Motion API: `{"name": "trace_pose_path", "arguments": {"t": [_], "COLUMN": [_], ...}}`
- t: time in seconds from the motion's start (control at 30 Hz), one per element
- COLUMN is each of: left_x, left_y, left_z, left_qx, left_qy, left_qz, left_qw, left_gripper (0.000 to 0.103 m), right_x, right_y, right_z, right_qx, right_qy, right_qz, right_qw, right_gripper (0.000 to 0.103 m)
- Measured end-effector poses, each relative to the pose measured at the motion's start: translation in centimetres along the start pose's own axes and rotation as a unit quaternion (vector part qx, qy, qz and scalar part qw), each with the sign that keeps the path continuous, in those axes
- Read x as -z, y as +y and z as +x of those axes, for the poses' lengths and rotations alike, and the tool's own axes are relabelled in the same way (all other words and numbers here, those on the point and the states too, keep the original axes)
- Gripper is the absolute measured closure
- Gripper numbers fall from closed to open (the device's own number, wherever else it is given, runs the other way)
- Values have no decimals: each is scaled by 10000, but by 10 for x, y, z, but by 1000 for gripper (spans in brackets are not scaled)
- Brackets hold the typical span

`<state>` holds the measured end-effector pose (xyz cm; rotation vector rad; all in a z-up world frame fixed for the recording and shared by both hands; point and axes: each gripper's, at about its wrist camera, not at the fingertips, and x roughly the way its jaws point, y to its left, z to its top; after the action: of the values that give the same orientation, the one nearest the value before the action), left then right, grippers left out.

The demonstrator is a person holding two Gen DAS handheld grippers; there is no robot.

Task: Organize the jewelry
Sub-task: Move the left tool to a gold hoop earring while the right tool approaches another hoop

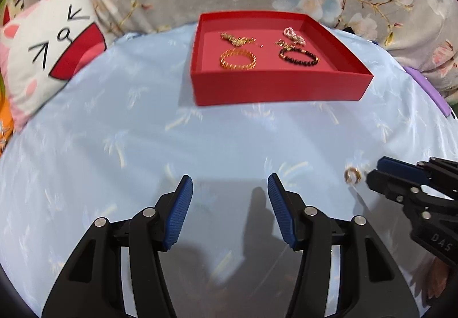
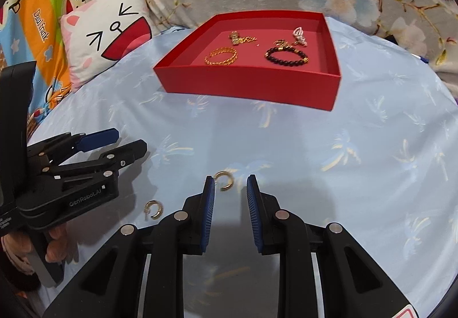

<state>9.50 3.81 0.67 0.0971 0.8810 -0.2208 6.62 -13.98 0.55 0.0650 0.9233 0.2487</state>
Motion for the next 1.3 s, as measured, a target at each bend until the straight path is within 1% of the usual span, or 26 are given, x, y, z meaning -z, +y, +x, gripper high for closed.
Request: {"name": "trace_pose_path", "arguments": {"t": [0.1,0.3,0.4,0.47,0.5,0.57,0.7,0.8,0.87,1.0,1.13,1.23,1.3], "left_x": [3,6,6,7,7,8,12,17,21,29,31,30,31], "left_y": [4,6,5,4,3,1,-6,-16,-25,-44,-52,-52,-51], "left_z": [-2,-2,-3,-3,-4,-5,-9,-17,-22,-25,-23,-18,-18], "left_qx": [26,122,152,177,173,189,278,429,574,744,728,711,707], "left_qy": [-1,36,22,17,14,19,1,-71,-87,-8,82,190,182], "left_qz": [-82,-121,-85,-48,-35,0,101,225,334,532,606,572,559], "left_qw": [10000,9998,9998,9998,9998,9998,9996,9988,9978,9958,9955,9956,9958], "left_gripper": [50,50,47,45,45,45,44,44,41,41,42,50,52], "right_x": [1,-2,-4,-4,-4,-4,-3,-1,1,4,5,6,6], "right_y": [5,9,11,11,11,10,6,-4,-11,-18,-20,-19,-18], "right_z": [5,16,19,19,19,19,17,12,8,3,3,3,3], "right_qx": [-39,135,166,207,241,255,307,344,389,422,407,405,406], "right_qy": [63,141,141,145,144,147,121,60,23,-21,-28,-28,-22], "right_qz": [56,81,68,69,84,85,136,256,310,388,415,382,376], "right_qw": [10000,9998,9997,9997,9996,9995,9994,9991,9988,9984,9983,9984,9985], "right_gripper": [80,80,79,81,85,86,87,87,87,87,87,87,87]}}
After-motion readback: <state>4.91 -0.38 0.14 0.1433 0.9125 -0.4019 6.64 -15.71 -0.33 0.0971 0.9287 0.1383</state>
